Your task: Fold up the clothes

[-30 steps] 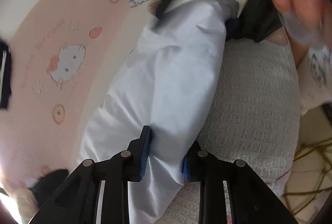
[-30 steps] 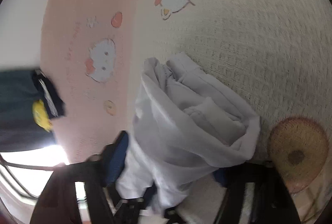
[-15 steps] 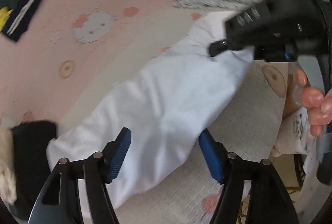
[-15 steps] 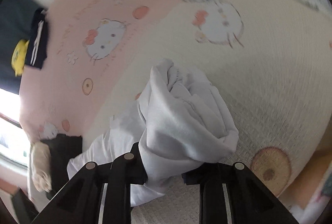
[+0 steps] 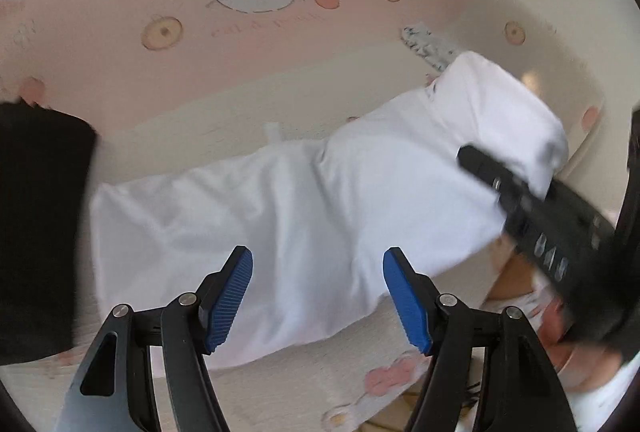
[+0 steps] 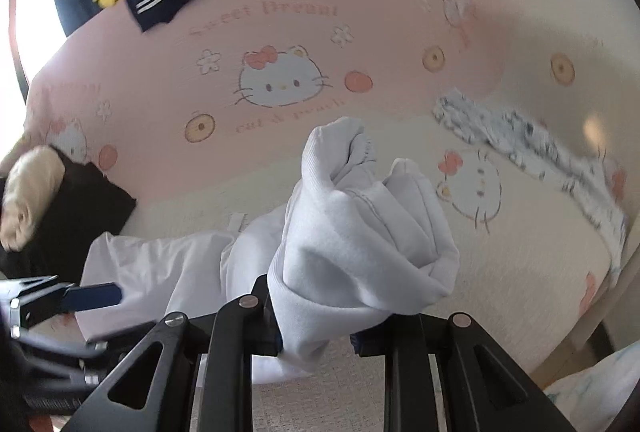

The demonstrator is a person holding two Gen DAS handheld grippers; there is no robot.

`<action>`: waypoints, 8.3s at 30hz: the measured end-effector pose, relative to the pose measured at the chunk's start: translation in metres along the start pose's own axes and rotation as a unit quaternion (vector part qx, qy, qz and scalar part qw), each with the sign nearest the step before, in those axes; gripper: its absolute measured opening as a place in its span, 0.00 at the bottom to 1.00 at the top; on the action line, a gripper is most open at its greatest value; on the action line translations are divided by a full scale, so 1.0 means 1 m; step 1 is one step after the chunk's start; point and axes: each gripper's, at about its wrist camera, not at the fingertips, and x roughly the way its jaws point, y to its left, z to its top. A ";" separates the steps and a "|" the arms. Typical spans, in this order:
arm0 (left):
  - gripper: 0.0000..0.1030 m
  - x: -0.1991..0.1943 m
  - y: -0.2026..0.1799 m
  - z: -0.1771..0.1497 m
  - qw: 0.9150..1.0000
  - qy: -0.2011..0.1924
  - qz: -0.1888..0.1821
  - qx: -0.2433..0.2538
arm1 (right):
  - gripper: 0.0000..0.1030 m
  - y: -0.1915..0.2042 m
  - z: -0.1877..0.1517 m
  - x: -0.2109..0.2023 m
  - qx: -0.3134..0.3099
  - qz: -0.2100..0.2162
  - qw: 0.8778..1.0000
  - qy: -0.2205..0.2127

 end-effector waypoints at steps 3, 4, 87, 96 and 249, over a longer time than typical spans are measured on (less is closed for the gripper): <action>0.64 0.013 0.003 0.005 1.000 0.000 -0.013 -0.016 | 0.21 0.007 -0.001 -0.005 -0.017 -0.003 1.000 -0.010; 0.64 0.018 0.005 0.008 1.000 0.006 -0.010 -0.020 | 0.21 0.009 -0.001 -0.006 -0.020 -0.003 1.000 -0.013; 0.41 -0.088 0.132 -0.029 0.963 0.001 -0.160 -0.217 | 0.70 -0.004 -0.003 -0.015 0.068 0.193 0.979 0.001; 0.71 -0.094 0.138 -0.042 0.932 -0.026 -0.214 -0.291 | 0.70 -0.017 -0.025 0.045 0.187 0.233 0.947 0.116; 0.37 -0.329 0.248 -0.044 0.901 -0.271 -0.074 -0.331 | 0.31 0.196 0.249 -0.097 0.013 0.213 0.976 0.051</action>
